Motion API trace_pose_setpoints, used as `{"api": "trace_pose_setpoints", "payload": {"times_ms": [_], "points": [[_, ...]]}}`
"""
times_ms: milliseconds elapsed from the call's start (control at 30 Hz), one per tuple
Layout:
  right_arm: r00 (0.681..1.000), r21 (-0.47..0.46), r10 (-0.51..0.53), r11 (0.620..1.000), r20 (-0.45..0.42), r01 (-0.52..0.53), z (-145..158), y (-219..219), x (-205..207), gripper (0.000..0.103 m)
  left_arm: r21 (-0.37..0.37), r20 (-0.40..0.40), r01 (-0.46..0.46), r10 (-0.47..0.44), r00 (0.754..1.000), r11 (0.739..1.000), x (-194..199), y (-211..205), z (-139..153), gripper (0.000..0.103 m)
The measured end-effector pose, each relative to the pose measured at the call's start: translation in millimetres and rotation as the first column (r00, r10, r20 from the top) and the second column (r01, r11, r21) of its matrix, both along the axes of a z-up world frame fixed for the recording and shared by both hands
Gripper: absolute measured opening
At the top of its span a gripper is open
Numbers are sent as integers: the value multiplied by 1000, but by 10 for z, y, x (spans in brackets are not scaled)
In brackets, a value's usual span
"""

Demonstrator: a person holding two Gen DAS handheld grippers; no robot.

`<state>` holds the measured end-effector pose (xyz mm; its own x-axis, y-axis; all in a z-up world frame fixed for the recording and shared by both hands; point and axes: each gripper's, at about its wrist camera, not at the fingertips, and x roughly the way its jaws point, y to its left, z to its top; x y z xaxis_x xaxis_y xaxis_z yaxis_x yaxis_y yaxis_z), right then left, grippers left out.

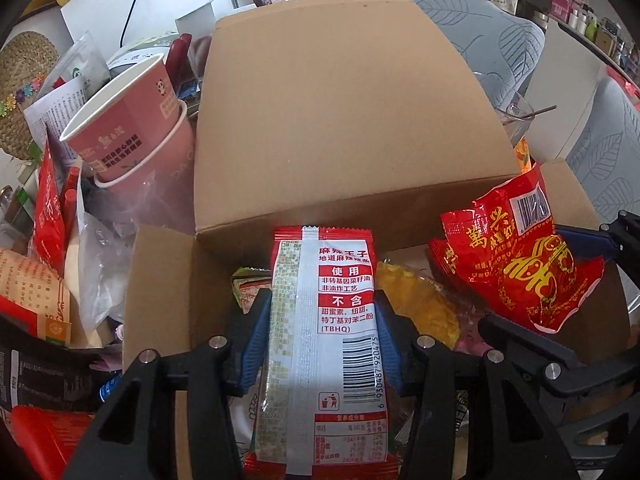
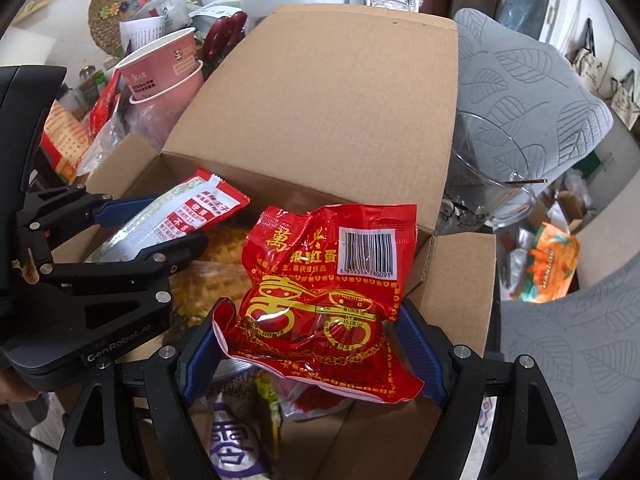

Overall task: Organize snacks
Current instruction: 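Lower both packets into the box and open both tools, then withdraw both open tools up and back from the box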

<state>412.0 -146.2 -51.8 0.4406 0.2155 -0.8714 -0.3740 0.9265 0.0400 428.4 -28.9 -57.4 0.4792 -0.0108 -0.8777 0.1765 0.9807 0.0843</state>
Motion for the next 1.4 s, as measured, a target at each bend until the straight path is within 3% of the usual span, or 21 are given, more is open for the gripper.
{"api": "trace_pose_setpoints", "payload": {"times_ms": [167,367,533,733,1067,1400], "points": [[1000,-16,-3,1000,2,3,15,11,-10,84,30,8,-7,7,1000,1000,13,2,-10,53],[999,-23,0,1000,43,1,147,23,-85,90,56,38,-29,27,999,998,-14,-31,58,82],[995,-74,6,997,103,2,230,41,-167,92,58,45,-32,29,999,998,-106,-15,135,82],[997,-56,-16,998,81,21,213,-32,-109,92,29,46,-41,39,998,999,-91,0,168,82],[988,8,-29,1000,154,28,349,-67,-279,92,-8,178,-48,49,983,999,-300,51,581,82],[952,26,-61,998,301,56,788,-41,-672,92,-32,309,-57,64,949,998,-721,80,1048,82]]}}
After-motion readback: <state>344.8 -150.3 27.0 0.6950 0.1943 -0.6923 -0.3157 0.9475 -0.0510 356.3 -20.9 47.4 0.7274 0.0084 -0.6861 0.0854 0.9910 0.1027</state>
